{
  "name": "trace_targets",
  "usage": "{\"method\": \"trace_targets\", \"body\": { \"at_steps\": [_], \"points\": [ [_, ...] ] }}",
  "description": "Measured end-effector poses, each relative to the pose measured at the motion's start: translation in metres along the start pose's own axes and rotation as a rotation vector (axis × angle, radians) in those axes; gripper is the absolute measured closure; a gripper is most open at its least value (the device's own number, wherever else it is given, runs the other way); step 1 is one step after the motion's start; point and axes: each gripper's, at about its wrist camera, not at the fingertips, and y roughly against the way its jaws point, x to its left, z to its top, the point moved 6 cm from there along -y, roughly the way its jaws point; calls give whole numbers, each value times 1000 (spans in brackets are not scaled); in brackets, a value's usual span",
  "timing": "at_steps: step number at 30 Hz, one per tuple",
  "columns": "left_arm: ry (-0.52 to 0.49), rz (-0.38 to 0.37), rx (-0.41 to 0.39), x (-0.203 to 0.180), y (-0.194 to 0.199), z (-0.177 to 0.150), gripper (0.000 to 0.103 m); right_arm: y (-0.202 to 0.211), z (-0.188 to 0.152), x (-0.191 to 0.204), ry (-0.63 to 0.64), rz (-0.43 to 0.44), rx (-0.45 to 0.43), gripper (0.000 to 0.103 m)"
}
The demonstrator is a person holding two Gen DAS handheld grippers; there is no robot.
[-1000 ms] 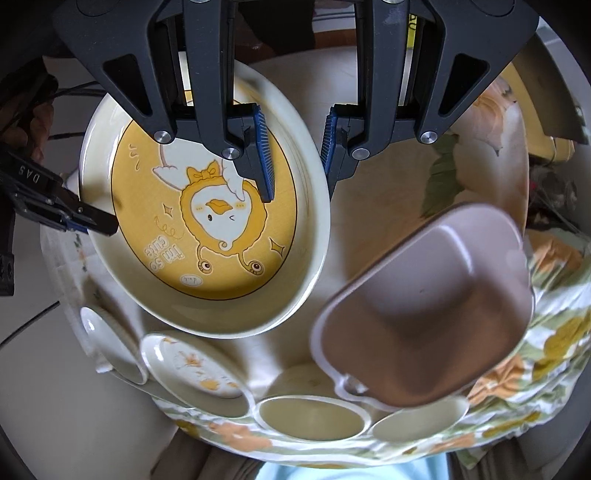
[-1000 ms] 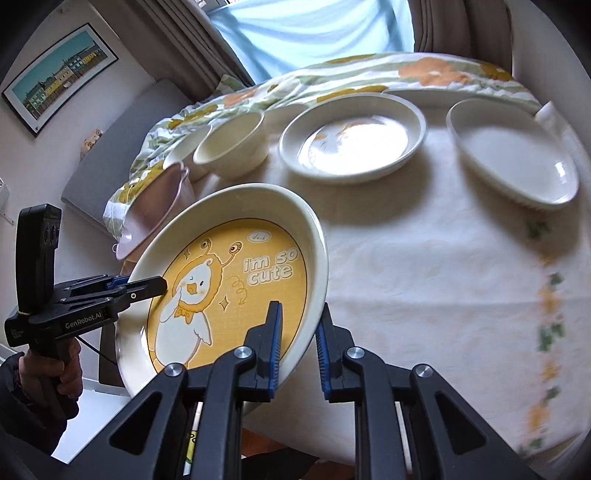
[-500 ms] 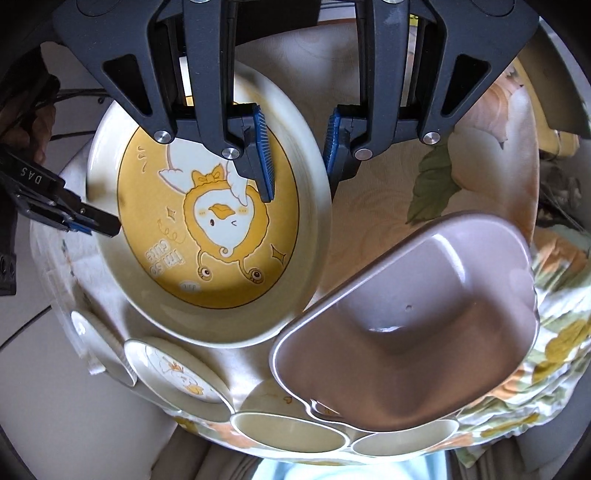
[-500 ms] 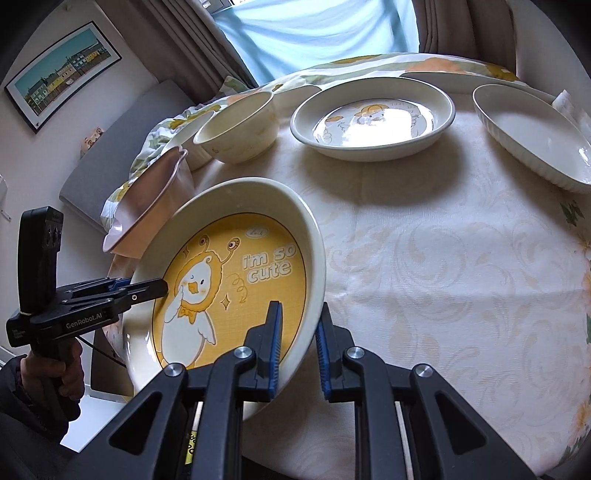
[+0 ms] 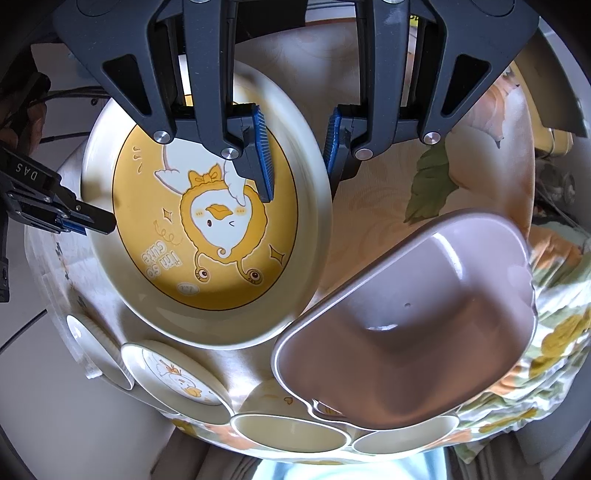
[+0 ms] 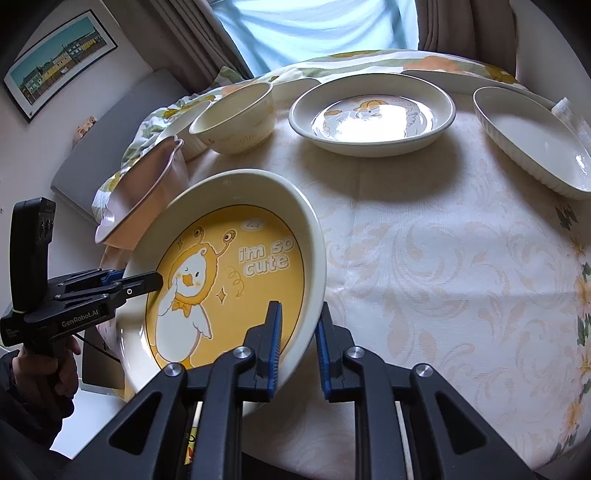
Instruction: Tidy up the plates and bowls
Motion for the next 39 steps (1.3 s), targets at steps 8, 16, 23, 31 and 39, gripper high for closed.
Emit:
{"method": "trace_targets", "body": {
  "at_steps": [8, 16, 23, 31, 39],
  "points": [
    [7, 60, 13, -2, -2, -1, 51, -4, -3, 0, -27, -1, 21, 84],
    [36, 138, 2, -9, 4, -12, 18, 1, -6, 1, 5, 39, 28, 53],
    [33, 197, -70, -45, 61, -8, 18, 52, -2, -13, 29, 39, -19, 53],
    [-79, 200, -297, -150, 144, 40, 0, 160, 14, -54, 11, -5, -185, 0],
    [-274, 67, -319, -249, 140, 116, 0, 219, 23, -116, -59, -136, -238, 0]
  ]
}}
